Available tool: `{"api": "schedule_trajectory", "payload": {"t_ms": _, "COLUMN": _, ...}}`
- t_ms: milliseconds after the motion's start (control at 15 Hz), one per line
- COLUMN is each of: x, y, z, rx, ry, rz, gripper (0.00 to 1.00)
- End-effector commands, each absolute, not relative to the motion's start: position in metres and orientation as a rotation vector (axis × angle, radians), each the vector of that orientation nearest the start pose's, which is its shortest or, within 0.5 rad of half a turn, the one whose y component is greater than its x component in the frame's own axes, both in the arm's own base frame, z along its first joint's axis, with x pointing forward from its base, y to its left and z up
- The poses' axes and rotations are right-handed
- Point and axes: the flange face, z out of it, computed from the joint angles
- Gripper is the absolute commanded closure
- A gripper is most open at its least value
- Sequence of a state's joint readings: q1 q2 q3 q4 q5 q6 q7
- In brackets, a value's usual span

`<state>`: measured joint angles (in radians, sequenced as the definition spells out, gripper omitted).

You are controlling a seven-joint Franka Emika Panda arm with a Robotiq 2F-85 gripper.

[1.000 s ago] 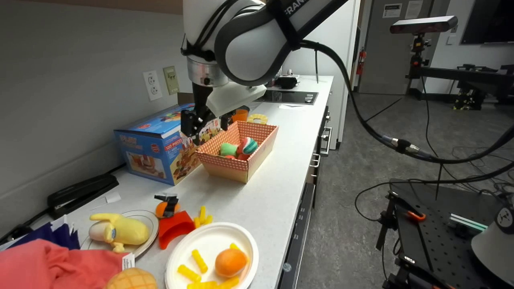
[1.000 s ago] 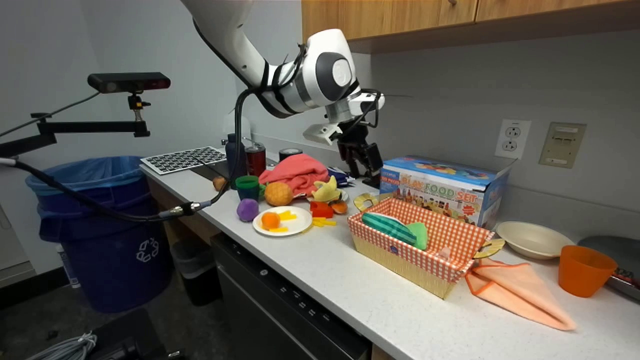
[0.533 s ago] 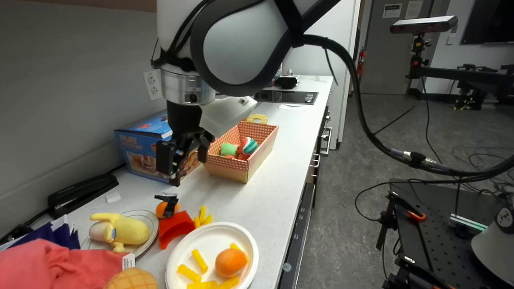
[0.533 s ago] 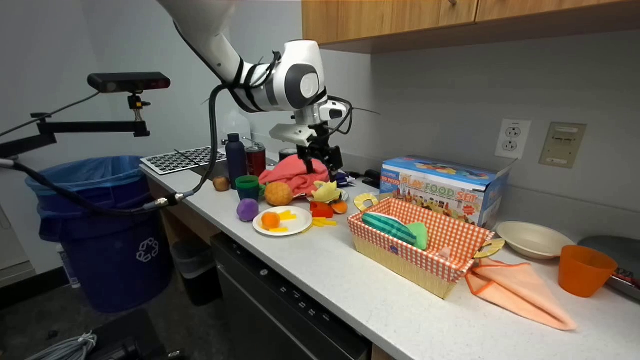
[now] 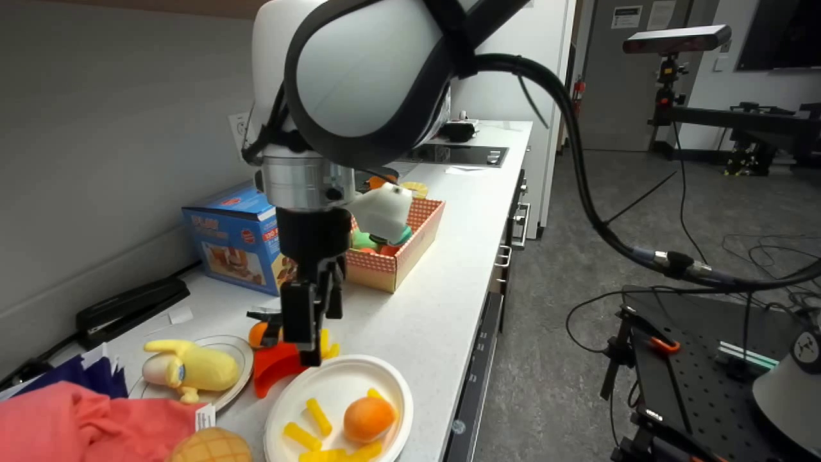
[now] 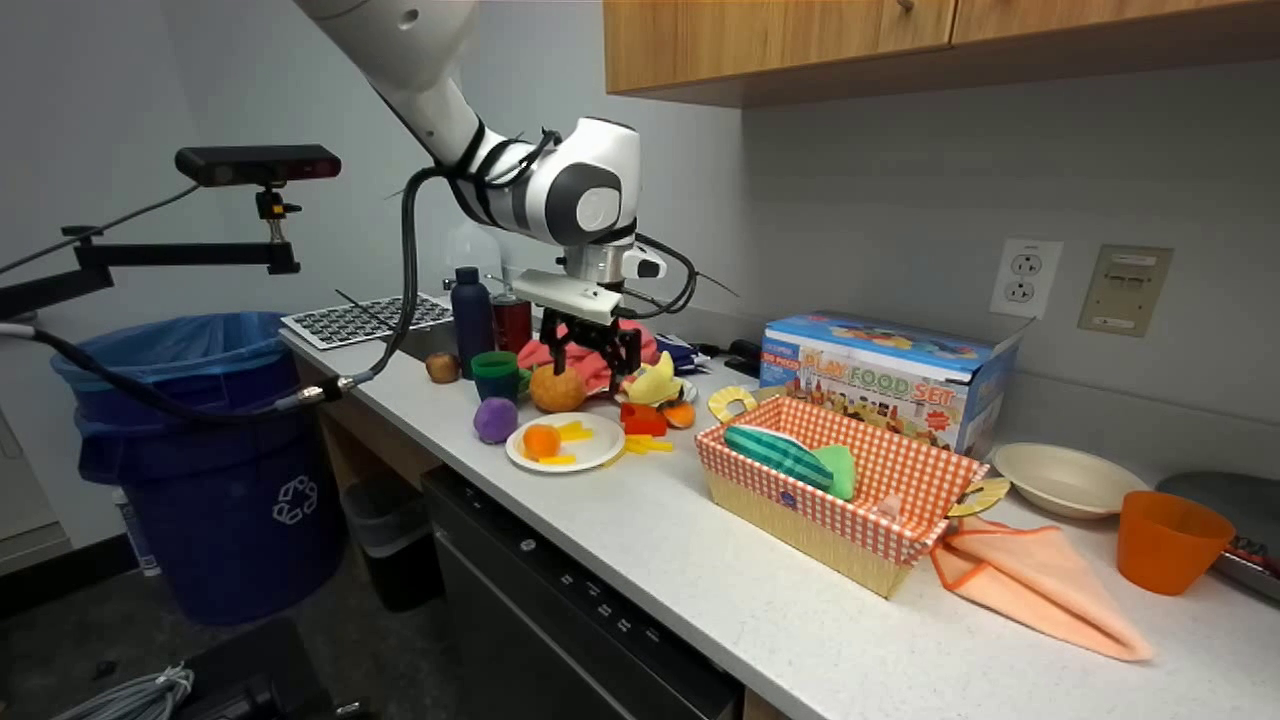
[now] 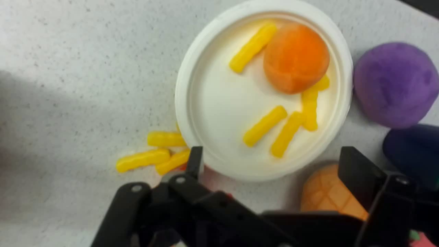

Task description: Pick up the plush toys from the countertop and put them in the basket.

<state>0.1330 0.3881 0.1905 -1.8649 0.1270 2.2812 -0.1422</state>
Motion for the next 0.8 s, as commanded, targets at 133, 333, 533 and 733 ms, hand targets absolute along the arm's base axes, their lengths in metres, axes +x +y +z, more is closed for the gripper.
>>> {"api": "schedule_trajectory", "payload": {"t_ms": 133, "x": 0.589, "y": 0.18, "z": 0.282, "rx": -2.793, "ry": -0.799, "rz": 0.339, "gripper": 0.0}}
{"api": "schedule_trajectory", "payload": {"t_ms": 333, "x": 0.578, "y": 0.187, "z": 0.269, "rx": -2.736, "ry": -0.94, "rz": 0.534, "gripper": 0.0}}
{"api": "schedule_trajectory", "payload": {"t_ms": 533, "x": 0.578, "y": 0.198, "z": 0.262, "rx": -2.746, "ry": -1.043, "rz": 0.647, "gripper": 0.0}}
{"api": "schedule_trajectory", "payload": {"t_ms": 733, "x": 0.59, "y": 0.212, "z": 0.265, "rx": -2.802, "ry": -1.06, "rz": 0.575, "gripper": 0.0}}
